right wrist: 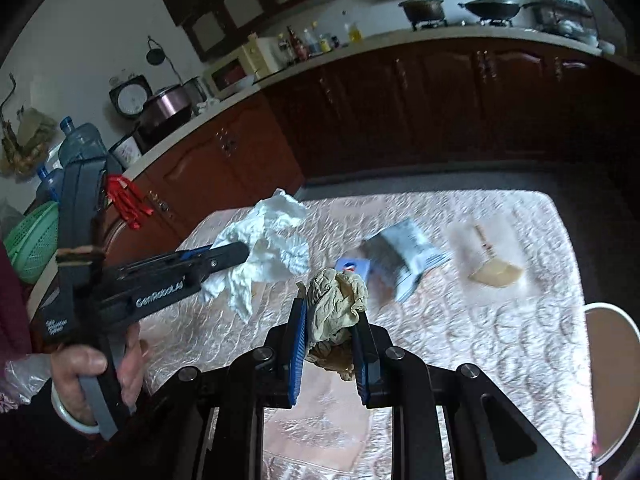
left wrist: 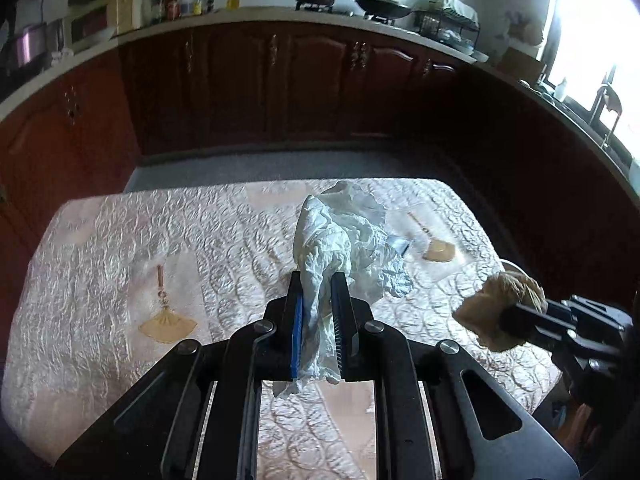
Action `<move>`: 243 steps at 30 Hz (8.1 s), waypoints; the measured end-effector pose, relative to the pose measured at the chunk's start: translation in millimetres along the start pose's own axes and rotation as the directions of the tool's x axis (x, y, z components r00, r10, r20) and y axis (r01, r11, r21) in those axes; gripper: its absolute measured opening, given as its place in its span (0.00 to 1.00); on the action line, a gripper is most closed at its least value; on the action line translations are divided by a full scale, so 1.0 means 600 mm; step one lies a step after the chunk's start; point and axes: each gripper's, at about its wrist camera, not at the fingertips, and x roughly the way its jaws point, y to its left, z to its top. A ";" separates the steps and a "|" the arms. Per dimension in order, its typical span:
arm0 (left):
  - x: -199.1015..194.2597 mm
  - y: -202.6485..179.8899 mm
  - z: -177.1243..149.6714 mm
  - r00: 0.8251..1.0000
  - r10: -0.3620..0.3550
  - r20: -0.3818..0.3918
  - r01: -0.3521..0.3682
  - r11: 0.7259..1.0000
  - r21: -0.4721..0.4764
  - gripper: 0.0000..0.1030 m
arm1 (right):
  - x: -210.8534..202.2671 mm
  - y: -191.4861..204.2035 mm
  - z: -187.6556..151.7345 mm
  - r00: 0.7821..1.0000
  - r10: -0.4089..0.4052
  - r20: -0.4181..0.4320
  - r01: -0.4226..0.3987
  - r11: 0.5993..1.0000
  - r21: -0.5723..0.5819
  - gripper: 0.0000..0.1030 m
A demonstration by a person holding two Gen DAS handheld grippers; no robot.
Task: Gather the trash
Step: 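Lift the tissue and beige paper and carry them over the bucket, then open the right tool over the bucket while the left tool releases the tissue, then move both tools back over the medicine box and grey wrapper, then grasp the white medicine box with the left tool while the right tool grasps the grey wrapper, then lift the medicine box and grey wrapper and carry them over the bucket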
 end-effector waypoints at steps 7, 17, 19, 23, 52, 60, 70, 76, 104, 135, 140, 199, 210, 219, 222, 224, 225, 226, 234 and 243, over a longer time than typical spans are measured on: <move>-0.020 -0.032 -0.001 0.999 0.007 0.033 -0.008 1.000 0.030 0.10 | -0.038 -0.009 0.003 0.997 -0.049 0.054 0.049 0.999 -0.002 0.19; -0.031 -0.084 0.006 0.998 -0.024 0.053 0.020 0.998 0.067 0.10 | -0.083 -0.043 0.007 0.991 -0.094 0.100 0.091 0.995 0.032 0.19; -0.031 -0.098 0.008 0.998 -0.031 0.054 0.027 0.997 0.076 0.10 | -0.092 -0.049 0.008 0.989 -0.105 0.107 0.101 0.994 0.040 0.19; -0.030 -0.125 0.012 0.997 -0.049 0.059 0.043 0.995 0.092 0.10 | -0.108 -0.060 0.006 0.984 -0.130 0.119 0.124 0.991 0.052 0.19; 0.026 -0.360 0.026 0.980 -0.201 -0.011 0.197 0.946 0.257 0.10 | -0.232 -0.216 -0.035 0.924 -0.356 0.137 0.327 0.924 0.197 0.19; 0.059 -0.415 0.019 0.970 -0.235 -0.061 0.243 0.929 0.281 0.10 | -0.256 -0.266 -0.054 0.909 -0.402 0.113 0.364 0.895 0.258 0.19; 0.142 -0.461 0.001 0.928 -0.306 -0.212 0.352 0.907 0.229 0.10 | -0.249 -0.345 -0.095 0.900 -0.435 0.026 0.401 0.850 0.342 0.19; 0.202 -0.480 -0.013 0.885 -0.361 -0.295 0.416 0.897 0.150 0.11 | -0.219 -0.398 -0.131 0.894 -0.443 -0.064 0.429 0.810 0.400 0.19; 0.185 -0.380 -0.010 0.928 -0.300 -0.223 0.325 0.942 0.086 0.51 | -0.181 -0.380 -0.130 0.881 -0.460 -0.115 0.466 0.798 0.381 0.52; 0.040 -0.107 0.016 0.999 -0.039 -0.018 0.039 0.999 -0.009 0.51 | -0.084 -0.146 0.019 0.950 -0.311 0.031 0.306 0.945 0.116 0.64; 0.042 -0.063 0.006 1.000 -0.003 -0.019 0.003 0.999 -0.033 0.51 | -0.046 -0.107 0.032 0.962 -0.273 0.015 0.272 0.960 0.064 0.65; 0.185 0.098 -0.040 0.961 -0.049 -0.274 -0.007 0.979 -0.202 0.16 | 0.223 -0.117 0.060 0.972 -0.107 -0.209 0.105 0.994 -0.021 0.45; 0.198 0.081 -0.047 0.959 -0.042 -0.281 -0.022 0.975 -0.221 0.15 | 0.105 -0.129 0.030 0.983 -0.114 -0.142 0.121 0.992 0.038 0.45; 0.107 -0.001 -0.018 0.984 -0.056 -0.170 0.034 0.991 -0.129 0.15 | 0.032 -0.128 0.016 0.989 -0.133 -0.071 0.138 0.989 0.059 0.45; 0.082 -0.033 -0.011 0.987 -0.076 -0.142 0.063 0.993 -0.098 0.15 | 0.005 -0.132 0.010 0.988 -0.147 -0.050 0.151 0.986 0.069 0.45; 0.069 -0.060 -0.004 0.988 -0.084 -0.127 0.076 0.995 -0.067 0.15 | -0.015 -0.135 0.007 0.987 -0.160 -0.036 0.162 0.984 0.075 0.45; 0.066 -0.071 -0.002 0.988 -0.090 -0.122 0.083 0.995 -0.057 0.15 | -0.026 -0.138 0.005 0.986 -0.167 -0.027 0.169 0.983 0.078 0.45; 0.066 -0.088 0.003 0.989 -0.096 -0.117 0.091 0.995 -0.047 0.15 | -0.038 -0.140 0.003 0.985 -0.174 -0.017 0.175 0.981 0.084 0.45; 0.043 -0.186 0.013 0.985 -0.150 -0.084 0.153 0.988 0.035 0.15 | -0.112 -0.168 -0.008 0.969 -0.246 0.029 0.241 0.964 0.112 0.45; 0.055 -0.287 0.017 0.971 -0.218 -0.102 0.229 0.966 0.121 0.15 | -0.180 -0.224 -0.038 0.944 -0.326 0.050 0.312 0.931 0.192 0.45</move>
